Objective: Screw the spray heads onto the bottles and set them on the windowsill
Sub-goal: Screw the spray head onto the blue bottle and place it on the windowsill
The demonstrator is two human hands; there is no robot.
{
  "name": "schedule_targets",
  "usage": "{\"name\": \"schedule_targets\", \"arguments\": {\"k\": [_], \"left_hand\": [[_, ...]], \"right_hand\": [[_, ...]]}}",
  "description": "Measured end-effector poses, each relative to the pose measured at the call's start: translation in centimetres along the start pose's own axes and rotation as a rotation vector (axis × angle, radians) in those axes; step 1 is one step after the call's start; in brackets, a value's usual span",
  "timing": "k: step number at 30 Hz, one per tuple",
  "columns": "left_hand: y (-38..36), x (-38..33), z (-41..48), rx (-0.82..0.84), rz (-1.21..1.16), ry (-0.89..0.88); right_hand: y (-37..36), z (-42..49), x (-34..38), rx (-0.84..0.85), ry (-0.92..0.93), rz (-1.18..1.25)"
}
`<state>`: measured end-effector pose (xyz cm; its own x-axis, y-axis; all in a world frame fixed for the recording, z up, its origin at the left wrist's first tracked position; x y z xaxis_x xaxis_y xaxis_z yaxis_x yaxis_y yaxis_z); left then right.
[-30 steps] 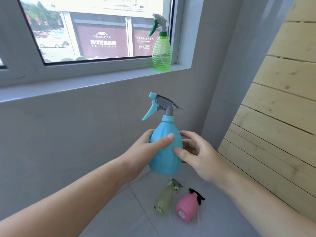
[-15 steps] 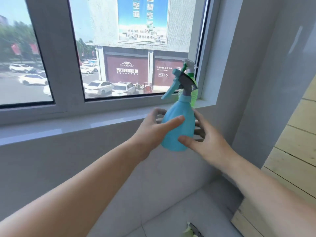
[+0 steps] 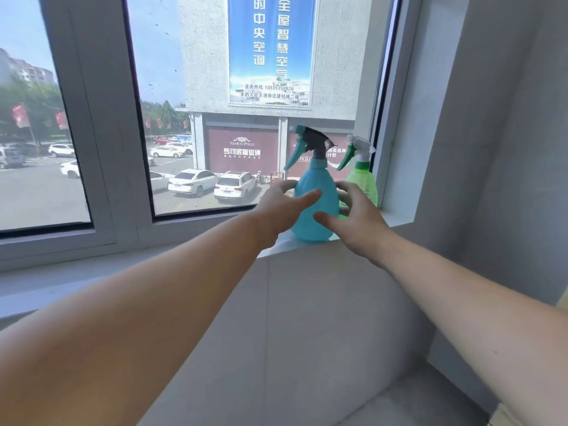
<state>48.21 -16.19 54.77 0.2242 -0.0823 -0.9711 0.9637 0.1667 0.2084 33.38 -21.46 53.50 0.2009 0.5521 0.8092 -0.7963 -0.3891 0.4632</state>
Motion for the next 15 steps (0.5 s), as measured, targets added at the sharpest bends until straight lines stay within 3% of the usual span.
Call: {"name": "schedule_targets", "arguments": {"k": [9, 15], "left_hand": [[0.0, 1.5, 2.0, -0.170, 0.032, 0.010], [-0.1, 1.2, 1.8, -0.149, 0.066, 0.032]], "right_hand": [[-0.2, 2.0, -2.0, -0.030, -0.023, -0.031], [-0.8, 1.7, -2.2, -0.044, -0.039, -0.062]]}}
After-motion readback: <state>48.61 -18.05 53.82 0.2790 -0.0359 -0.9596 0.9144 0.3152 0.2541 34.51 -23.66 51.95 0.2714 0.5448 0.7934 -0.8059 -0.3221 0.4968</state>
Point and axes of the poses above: each hand's wrist, its own z-axis towards the middle knuckle, its own y-axis out of the back of the hand, x = y × z, the point moved 3 cm from there along z, towards the middle knuckle, and after that the axes turned 12 degrees about x, right-handed, at the moved point
